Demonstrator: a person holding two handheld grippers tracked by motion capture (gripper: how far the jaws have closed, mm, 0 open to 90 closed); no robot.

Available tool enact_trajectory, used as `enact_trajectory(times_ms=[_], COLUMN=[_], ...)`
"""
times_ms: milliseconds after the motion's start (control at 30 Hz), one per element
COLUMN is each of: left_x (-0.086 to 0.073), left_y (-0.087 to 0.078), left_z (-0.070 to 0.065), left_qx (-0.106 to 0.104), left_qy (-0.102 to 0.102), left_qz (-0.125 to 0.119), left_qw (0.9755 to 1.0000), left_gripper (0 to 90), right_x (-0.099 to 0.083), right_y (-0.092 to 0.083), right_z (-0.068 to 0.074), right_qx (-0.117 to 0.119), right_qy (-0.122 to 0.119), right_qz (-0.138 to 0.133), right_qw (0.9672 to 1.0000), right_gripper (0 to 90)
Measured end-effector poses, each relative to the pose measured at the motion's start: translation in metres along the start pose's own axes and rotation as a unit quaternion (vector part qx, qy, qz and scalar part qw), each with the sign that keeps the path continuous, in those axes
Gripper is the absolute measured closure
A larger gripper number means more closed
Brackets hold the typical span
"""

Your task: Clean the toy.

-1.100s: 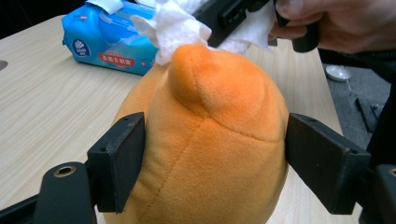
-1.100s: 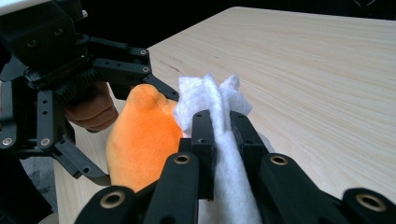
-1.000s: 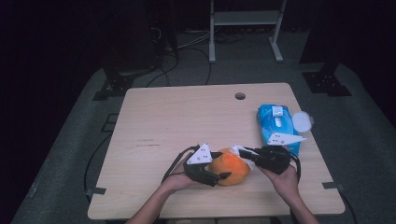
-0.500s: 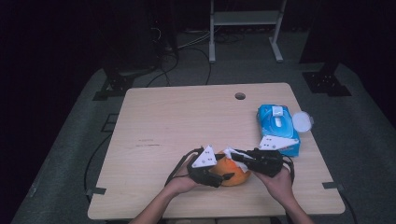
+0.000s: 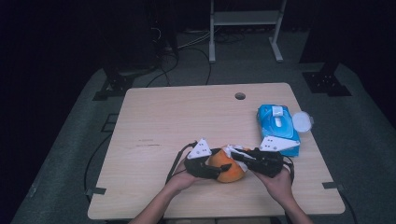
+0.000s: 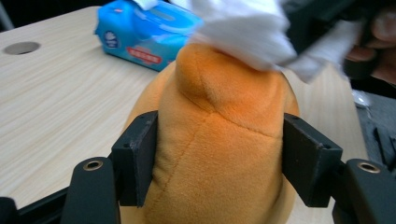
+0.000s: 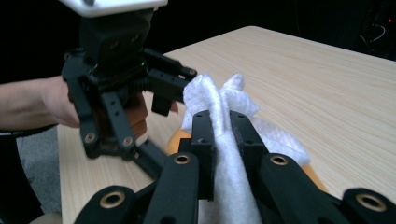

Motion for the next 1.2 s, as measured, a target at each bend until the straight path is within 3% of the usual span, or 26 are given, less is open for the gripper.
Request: enact_trajectory(times_ms=[267,367,467,533,600,767,1000,1100,1200], left_x=[-0.003,-0.003,-0.004,-0.004,-0.004,-0.004,-0.004,-0.004,-0.004], left_y=[-0.008,-0.008,-0.008,-0.009,-0.01,-0.01,-0.011,-0.01,-0.009], left_z=[0.024,0.025,0.026,0.026,0.025,0.02,0.003,-0.004,-0.008], left_qx=[0.004,0.009,0.006,0.003,-0.002,-0.014,-0.03,-0.038,-0.037], left_qy=[-0.066,-0.068,-0.085,-0.085,-0.085,-0.063,0.002,0.021,0.034], left_qz=[-0.012,-0.012,-0.015,-0.014,-0.013,-0.01,0.001,0.007,0.008], left_qw=[0.9977,0.9975,0.9963,0.9963,0.9963,0.9979,0.9995,0.999,0.9987], left_gripper=[33.5,33.2,32.8,32.8,32.8,33.0,32.8,31.9,31.1], right_x=[-0.013,-0.012,-0.011,-0.011,-0.01,-0.011,-0.017,-0.018,-0.016], right_y=[-0.004,-0.001,0.006,0.01,0.009,-0.003,-0.015,-0.018,-0.018], right_z=[-0.02,-0.014,0.001,0.006,0.003,-0.019,-0.047,-0.053,-0.049], right_qx=[-0.021,-0.017,0.013,0.011,0.007,-0.01,-0.034,-0.038,-0.031], right_qy=[0.018,0.014,0.004,-0.01,-0.01,0.025,0.073,0.085,0.088], right_qz=[0.01,0.007,0.009,0.017,0.017,-0.001,-0.014,-0.017,-0.021], right_qw=[0.9996,0.9997,0.9999,0.9997,0.9998,0.9996,0.9967,0.9955,0.9954], right_gripper=[80.7,80.5,80.5,80.6,80.8,80.7,80.7,80.6,80.8])
Point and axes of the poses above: each handheld gripper's, and its own axes: y roughly forward along the jaws, x roughly out of its top, z roughly to its left, the point moved 9 cm from there along y, roughly forward along the jaws, and after that the axes turned 6 degrees about x, right-handed, at the moved point
